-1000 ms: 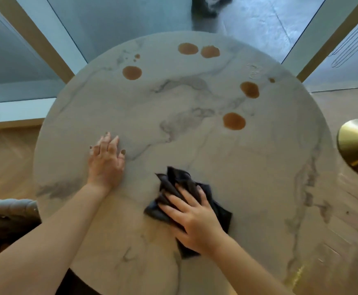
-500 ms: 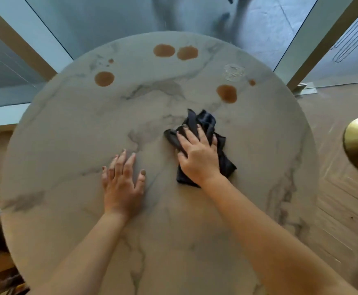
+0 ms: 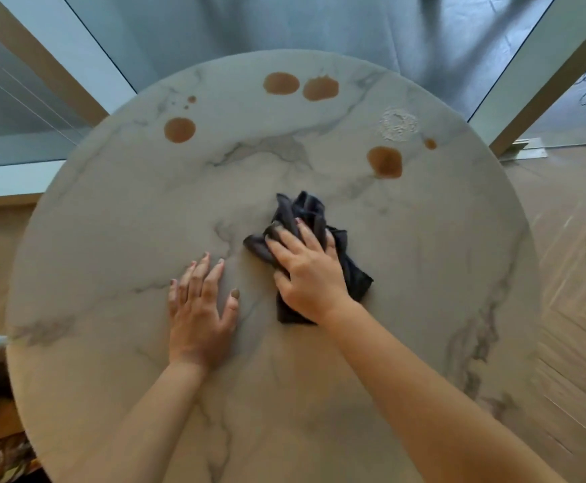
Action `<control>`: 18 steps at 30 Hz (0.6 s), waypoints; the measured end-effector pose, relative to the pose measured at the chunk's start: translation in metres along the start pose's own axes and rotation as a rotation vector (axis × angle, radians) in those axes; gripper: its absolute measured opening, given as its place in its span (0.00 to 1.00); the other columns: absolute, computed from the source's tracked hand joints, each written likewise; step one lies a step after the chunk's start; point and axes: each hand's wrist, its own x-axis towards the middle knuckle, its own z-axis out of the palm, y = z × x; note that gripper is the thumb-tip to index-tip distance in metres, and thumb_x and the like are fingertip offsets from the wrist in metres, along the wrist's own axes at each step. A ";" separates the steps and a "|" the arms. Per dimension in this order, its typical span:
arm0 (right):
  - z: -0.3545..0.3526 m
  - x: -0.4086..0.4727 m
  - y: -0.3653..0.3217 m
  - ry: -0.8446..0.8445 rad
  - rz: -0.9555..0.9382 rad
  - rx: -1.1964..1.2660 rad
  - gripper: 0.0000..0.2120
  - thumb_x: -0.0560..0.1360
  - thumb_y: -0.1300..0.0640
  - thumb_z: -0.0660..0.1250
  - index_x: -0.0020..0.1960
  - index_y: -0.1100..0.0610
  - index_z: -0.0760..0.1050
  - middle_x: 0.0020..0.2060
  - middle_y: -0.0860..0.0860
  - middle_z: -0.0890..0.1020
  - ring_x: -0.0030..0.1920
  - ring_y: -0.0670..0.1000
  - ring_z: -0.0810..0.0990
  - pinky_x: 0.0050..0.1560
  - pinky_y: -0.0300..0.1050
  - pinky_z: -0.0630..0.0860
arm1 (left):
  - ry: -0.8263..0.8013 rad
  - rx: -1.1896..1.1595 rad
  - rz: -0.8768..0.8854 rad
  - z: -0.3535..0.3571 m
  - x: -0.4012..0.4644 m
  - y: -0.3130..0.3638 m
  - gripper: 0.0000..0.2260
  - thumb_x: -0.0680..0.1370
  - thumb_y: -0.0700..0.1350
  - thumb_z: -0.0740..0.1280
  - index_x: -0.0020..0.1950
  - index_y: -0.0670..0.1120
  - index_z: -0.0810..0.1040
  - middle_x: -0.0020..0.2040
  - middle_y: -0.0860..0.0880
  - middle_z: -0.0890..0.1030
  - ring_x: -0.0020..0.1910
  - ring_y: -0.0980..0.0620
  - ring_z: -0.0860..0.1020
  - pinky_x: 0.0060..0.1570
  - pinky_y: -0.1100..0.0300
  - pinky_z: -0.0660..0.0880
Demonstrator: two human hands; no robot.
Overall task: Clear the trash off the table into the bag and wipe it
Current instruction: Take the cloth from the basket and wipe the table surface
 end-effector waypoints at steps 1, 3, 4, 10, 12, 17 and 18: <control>0.002 -0.025 -0.004 -0.027 -0.122 -0.013 0.25 0.71 0.47 0.56 0.68 0.47 0.68 0.69 0.45 0.68 0.73 0.53 0.60 0.70 0.60 0.53 | 0.009 0.001 0.005 0.000 0.000 0.000 0.27 0.73 0.57 0.53 0.69 0.46 0.68 0.72 0.45 0.65 0.71 0.45 0.61 0.70 0.44 0.53; -0.006 -0.075 0.013 -0.039 -0.192 -0.021 0.24 0.70 0.48 0.57 0.66 0.46 0.71 0.67 0.44 0.72 0.71 0.51 0.64 0.68 0.57 0.57 | 0.022 -0.004 0.001 0.000 0.000 0.000 0.27 0.73 0.57 0.53 0.69 0.46 0.68 0.72 0.46 0.66 0.70 0.46 0.61 0.70 0.44 0.53; -0.014 -0.088 0.032 -0.008 -0.163 -0.025 0.24 0.70 0.48 0.58 0.65 0.46 0.72 0.67 0.44 0.72 0.71 0.49 0.65 0.68 0.55 0.58 | 0.023 -0.007 -0.001 0.000 0.001 0.001 0.27 0.73 0.57 0.53 0.69 0.46 0.69 0.72 0.45 0.66 0.70 0.46 0.61 0.69 0.44 0.54; -0.034 -0.005 0.064 0.130 0.318 -0.049 0.25 0.71 0.47 0.57 0.68 0.46 0.68 0.70 0.44 0.67 0.73 0.51 0.59 0.68 0.62 0.52 | 0.026 -0.025 0.009 0.002 0.001 -0.002 0.26 0.74 0.55 0.53 0.68 0.46 0.69 0.71 0.45 0.67 0.70 0.46 0.62 0.69 0.44 0.54; -0.014 0.017 0.028 0.090 0.223 -0.037 0.26 0.69 0.47 0.58 0.67 0.47 0.69 0.70 0.45 0.68 0.73 0.53 0.60 0.68 0.64 0.52 | 0.032 -0.033 0.012 0.001 0.002 -0.002 0.25 0.74 0.53 0.53 0.68 0.46 0.69 0.71 0.45 0.67 0.70 0.47 0.61 0.69 0.45 0.54; 0.004 -0.071 0.003 -0.067 -0.267 -0.058 0.23 0.70 0.47 0.59 0.64 0.47 0.72 0.66 0.44 0.72 0.71 0.52 0.65 0.66 0.60 0.60 | 0.047 -0.028 0.024 0.002 0.001 -0.006 0.23 0.74 0.49 0.52 0.68 0.46 0.70 0.71 0.45 0.68 0.70 0.47 0.62 0.69 0.45 0.56; -0.003 -0.094 0.019 -0.073 -0.273 -0.060 0.23 0.70 0.48 0.60 0.65 0.46 0.71 0.67 0.43 0.72 0.71 0.51 0.64 0.66 0.59 0.61 | 0.052 -0.035 0.021 0.003 0.000 -0.005 0.23 0.74 0.48 0.52 0.67 0.46 0.70 0.70 0.44 0.68 0.70 0.47 0.63 0.69 0.45 0.56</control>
